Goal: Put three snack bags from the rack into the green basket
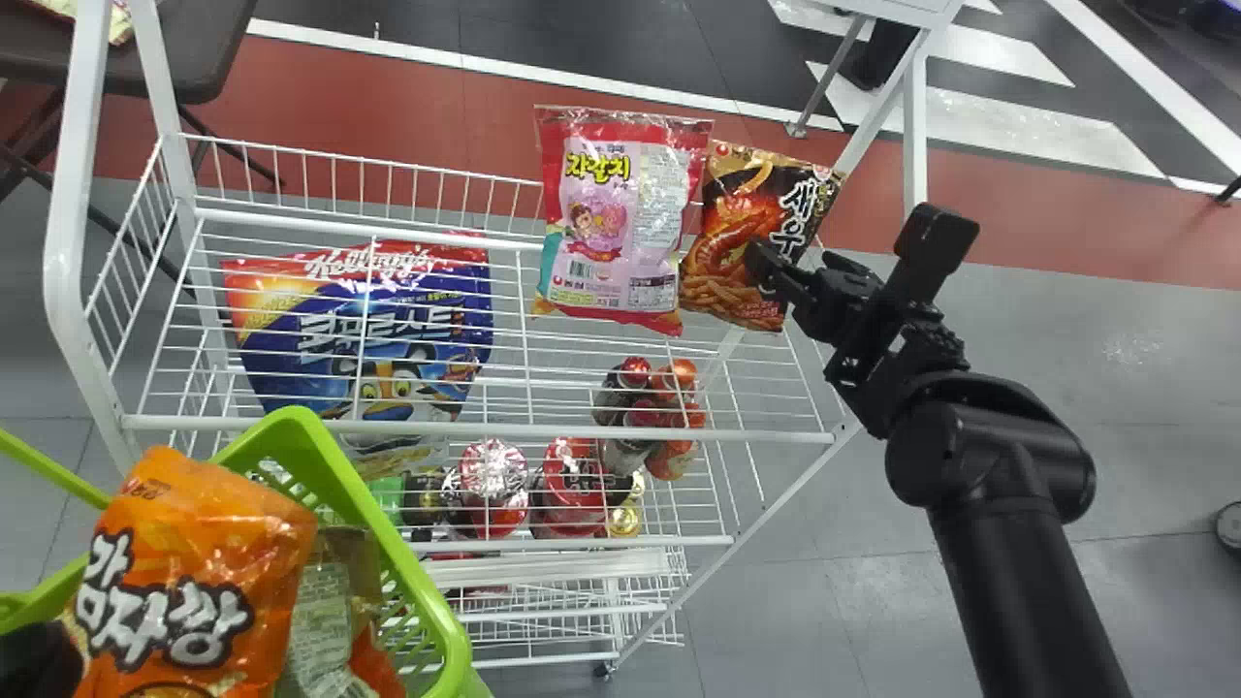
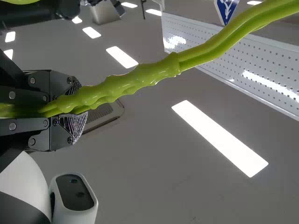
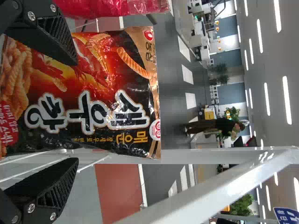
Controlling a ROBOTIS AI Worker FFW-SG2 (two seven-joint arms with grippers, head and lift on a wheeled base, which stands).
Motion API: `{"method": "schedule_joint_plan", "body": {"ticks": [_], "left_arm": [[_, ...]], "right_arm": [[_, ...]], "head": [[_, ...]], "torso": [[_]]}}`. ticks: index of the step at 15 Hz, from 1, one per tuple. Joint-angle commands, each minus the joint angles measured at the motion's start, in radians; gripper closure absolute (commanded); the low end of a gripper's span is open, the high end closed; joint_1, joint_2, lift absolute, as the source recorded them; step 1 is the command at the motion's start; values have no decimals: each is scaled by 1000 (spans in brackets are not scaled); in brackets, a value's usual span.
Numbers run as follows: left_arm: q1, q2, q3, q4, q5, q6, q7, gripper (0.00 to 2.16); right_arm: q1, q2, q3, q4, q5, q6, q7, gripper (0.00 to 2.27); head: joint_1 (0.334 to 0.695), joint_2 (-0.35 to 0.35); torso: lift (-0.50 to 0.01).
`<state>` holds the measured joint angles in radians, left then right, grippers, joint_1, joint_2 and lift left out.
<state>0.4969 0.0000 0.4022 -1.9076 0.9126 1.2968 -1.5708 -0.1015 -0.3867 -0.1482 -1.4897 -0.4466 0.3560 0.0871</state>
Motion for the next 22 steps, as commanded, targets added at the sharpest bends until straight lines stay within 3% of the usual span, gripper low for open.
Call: {"method": "schedule_joint_plan", "body": {"ticks": [1, 3, 5, 7, 8, 10, 13, 22], "left_arm": [[2, -3, 1, -2, 0, 0, -3, 2148], [3, -3, 3, -2, 0, 0, -3, 2148], [3, -3, 3, -2, 0, 0, -3, 2148], [2, -3, 3, -4, 0, 0, 0, 2148], [2, -3, 3, -7, -4, 0, 8, 2148], [8, -3, 1, -53, -84, 0, 41, 2148], [17, -3, -34, -102, -231, -24, 87, 2148], [25, -3, -54, -123, -279, -80, 107, 2148]], "right_arm": [[-27, -1, 18, 45, 0, -7, 22, 289], [-37, -3, 18, 66, -9, -13, 46, 623], [-38, -8, 16, 71, -11, -13, 59, 1106], [-37, -9, 15, 72, -14, -13, 54, 1956], [-32, -9, 12, 66, -15, -10, 49, 2105], [-17, -9, 4, 40, -15, -13, 33, 2229], [28, -9, -2, -60, 22, -1, -9, 2246], [149, 2, -25, -323, 121, 153, -115, 2246]], "head": [[695, -350], [695, -348], [695, -341], [695, -340], [695, -341], [695, -349], [695, -350], [695, -350]], "torso": [[0], [0], [0], [0], [0], [0], [0], [0]]}}
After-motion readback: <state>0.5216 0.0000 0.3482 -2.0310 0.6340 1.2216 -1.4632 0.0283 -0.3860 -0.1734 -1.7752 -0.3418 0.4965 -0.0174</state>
